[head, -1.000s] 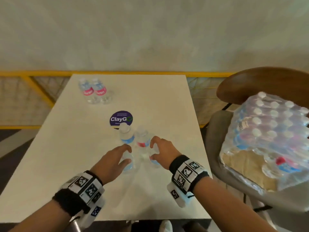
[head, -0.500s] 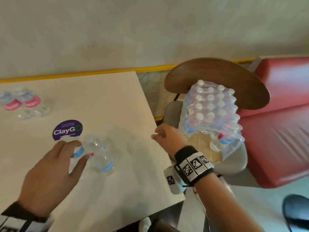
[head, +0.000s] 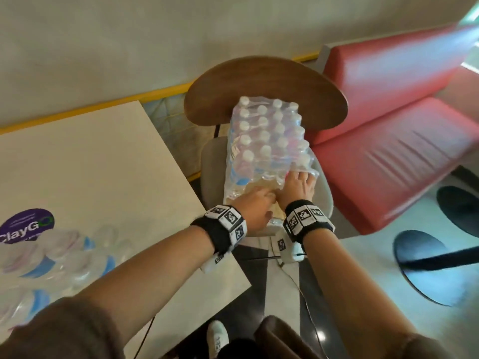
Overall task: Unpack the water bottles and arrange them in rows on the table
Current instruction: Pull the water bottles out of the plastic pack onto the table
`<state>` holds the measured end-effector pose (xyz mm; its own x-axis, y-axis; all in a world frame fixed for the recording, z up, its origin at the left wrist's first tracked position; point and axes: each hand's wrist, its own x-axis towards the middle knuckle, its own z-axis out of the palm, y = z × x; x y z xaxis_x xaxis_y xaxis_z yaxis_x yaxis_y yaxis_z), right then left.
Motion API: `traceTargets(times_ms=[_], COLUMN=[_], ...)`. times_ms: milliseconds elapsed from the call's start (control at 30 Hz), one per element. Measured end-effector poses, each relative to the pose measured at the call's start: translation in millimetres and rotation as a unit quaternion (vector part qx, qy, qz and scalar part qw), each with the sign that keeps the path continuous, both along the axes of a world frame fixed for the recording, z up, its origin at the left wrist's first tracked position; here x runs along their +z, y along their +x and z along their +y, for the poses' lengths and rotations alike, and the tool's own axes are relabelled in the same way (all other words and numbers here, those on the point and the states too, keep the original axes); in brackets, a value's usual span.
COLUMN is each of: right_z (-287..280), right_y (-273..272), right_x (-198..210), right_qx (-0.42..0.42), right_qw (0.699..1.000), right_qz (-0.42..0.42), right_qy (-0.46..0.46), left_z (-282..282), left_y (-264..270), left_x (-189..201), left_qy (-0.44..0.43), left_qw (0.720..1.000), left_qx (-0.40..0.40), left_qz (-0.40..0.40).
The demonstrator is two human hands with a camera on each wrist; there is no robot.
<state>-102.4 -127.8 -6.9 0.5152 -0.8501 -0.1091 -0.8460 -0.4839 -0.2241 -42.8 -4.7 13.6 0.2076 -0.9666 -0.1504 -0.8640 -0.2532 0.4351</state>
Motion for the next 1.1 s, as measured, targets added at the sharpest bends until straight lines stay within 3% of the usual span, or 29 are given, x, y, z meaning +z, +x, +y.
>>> traceTargets(times_ms=[233,367,567,667,933,1100], right_z=[4,-4,-14,-10,-8,-9], right_y=[4,17,25,32,27,13], right_x=[-5,3,9,6,17,24], right_qx=[0.038,0.005,0.000,0.008,0.029,0.023], right_qw=[0.996,0.999,0.998,0.998,0.992,0.973], right_qz=[-0.010,0.022,0.039,-0.004,-0.068,-0.157], right_qy=[-0.085,-0.031,0.039,0.068,0.106,0.167], left_z=[-37,-38,-43,-48,-61,-63], left_y=[45,42,42,44,43,39], left_x=[2,-12,-17,-13,-6,12], left_qy=[0.026,0.078,0.159,0.180,0.254,0.240], left_qw=[0.978,0.948,0.849,0.789,0.678,0.688], left_qx=[0.017,0.022,-0.070,-0.092,-0.142,-0.160], left_qz=[-0.205,-0.309,-0.500,-0.580,-0.675,-0.666])
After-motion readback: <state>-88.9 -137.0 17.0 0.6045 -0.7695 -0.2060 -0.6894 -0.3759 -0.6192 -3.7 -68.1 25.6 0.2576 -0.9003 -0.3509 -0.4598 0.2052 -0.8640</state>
